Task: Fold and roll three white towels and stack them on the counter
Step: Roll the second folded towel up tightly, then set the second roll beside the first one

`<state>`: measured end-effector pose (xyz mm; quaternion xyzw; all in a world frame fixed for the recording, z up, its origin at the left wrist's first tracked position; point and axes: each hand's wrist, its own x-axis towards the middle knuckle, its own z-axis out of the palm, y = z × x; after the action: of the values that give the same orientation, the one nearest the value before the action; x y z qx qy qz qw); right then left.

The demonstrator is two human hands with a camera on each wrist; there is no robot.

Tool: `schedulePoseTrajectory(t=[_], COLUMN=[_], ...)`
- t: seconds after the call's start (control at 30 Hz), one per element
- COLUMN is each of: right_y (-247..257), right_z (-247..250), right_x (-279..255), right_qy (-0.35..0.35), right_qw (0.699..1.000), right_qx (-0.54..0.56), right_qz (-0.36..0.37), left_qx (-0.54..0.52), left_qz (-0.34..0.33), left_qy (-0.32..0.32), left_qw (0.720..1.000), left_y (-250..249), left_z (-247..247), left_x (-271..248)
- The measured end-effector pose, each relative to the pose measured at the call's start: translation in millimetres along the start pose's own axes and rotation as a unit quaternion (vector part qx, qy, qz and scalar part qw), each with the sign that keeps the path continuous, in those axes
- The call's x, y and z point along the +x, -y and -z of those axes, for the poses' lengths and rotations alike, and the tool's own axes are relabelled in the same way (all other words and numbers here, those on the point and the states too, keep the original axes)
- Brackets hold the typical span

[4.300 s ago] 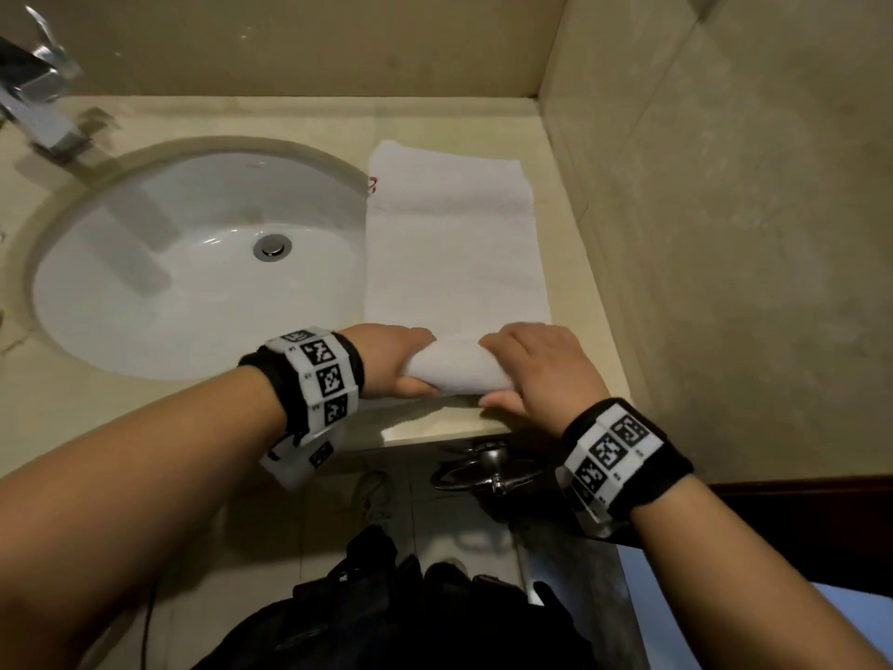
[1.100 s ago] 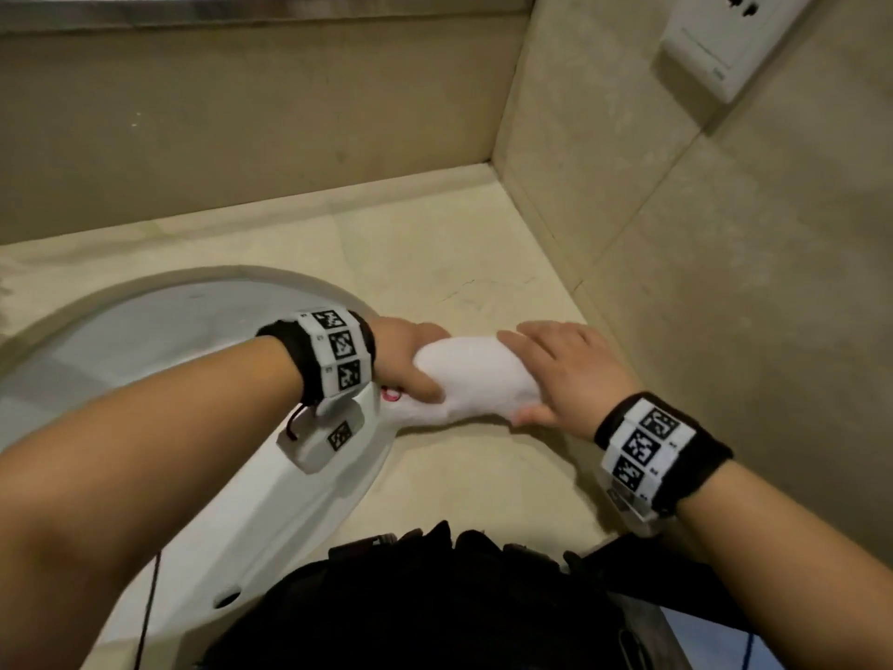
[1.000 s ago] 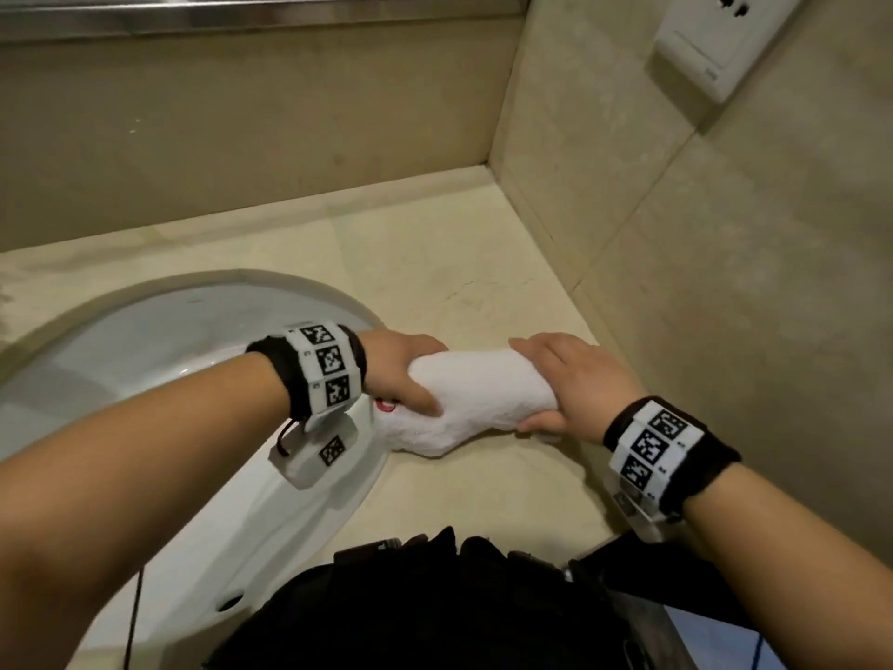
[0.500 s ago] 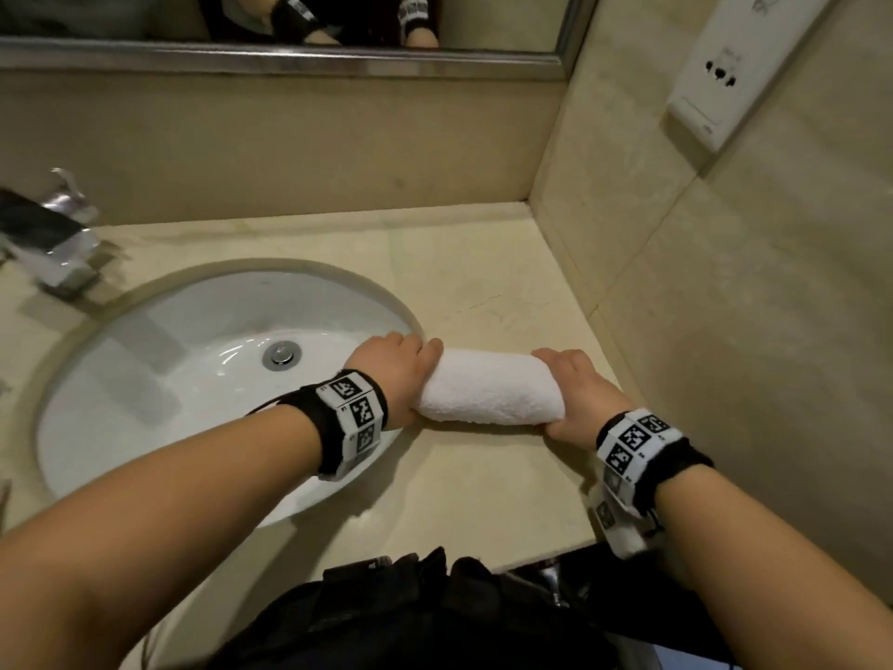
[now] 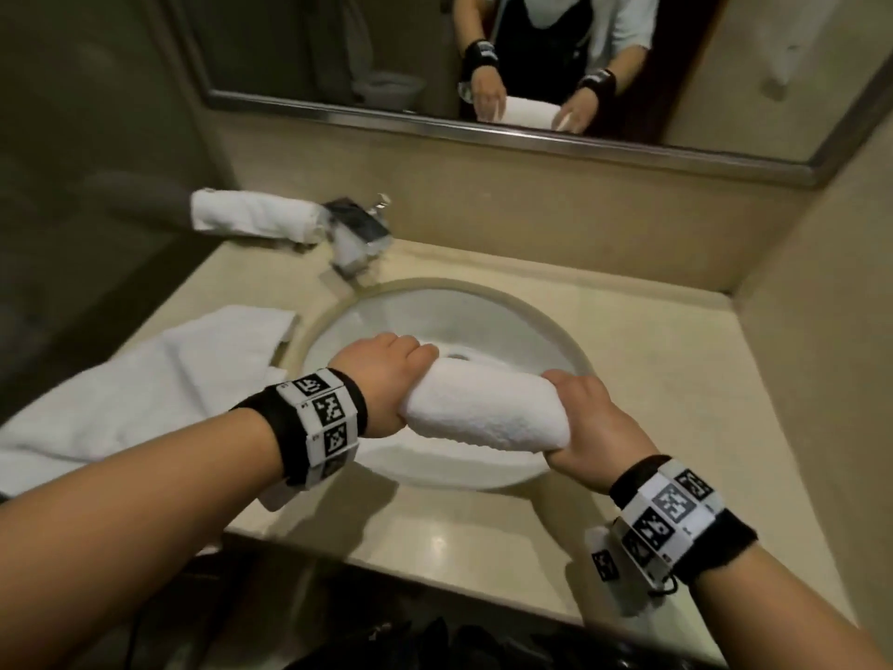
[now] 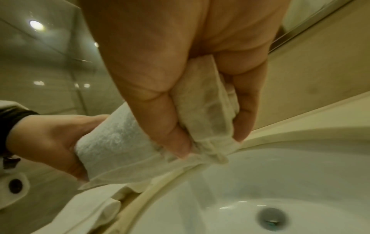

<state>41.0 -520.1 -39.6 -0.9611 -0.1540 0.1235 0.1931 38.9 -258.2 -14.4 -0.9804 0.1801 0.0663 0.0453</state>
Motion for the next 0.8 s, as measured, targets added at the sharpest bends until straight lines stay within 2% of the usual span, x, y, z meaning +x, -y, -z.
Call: schedulePoseTrajectory(t=[0.23, 0.37, 0.47, 0.63, 0.8], right_y=[148, 232, 273, 309, 317], right_z=[-38, -60, -68, -82, -112], right_x=[132, 219, 275, 354, 401], right_qy=[0.021, 0.022, 0.013, 0.002, 0.013], right_qw=[0.996, 0.993, 0.994, 0.997, 0.998], right_qx=[0.026, 0.046, 0.051, -0.008, -0.039], right_qz=[0.082, 0.105, 0.1, 0.076, 0.04], left_qx=[0.096, 0.127, 0.116, 0.111, 0.087], left_qz=[0.082, 0.128, 0.163, 0.205, 0.228], left_qy=[0.011, 0.021, 0.013, 0.002, 0.045], left_qw=[0.992, 0.983, 0.98, 0.972, 0.969], left_y=[168, 276, 335, 398, 424], left_z=[7, 6, -2, -30, -62], left_x=[-25, -16, 3, 48, 83])
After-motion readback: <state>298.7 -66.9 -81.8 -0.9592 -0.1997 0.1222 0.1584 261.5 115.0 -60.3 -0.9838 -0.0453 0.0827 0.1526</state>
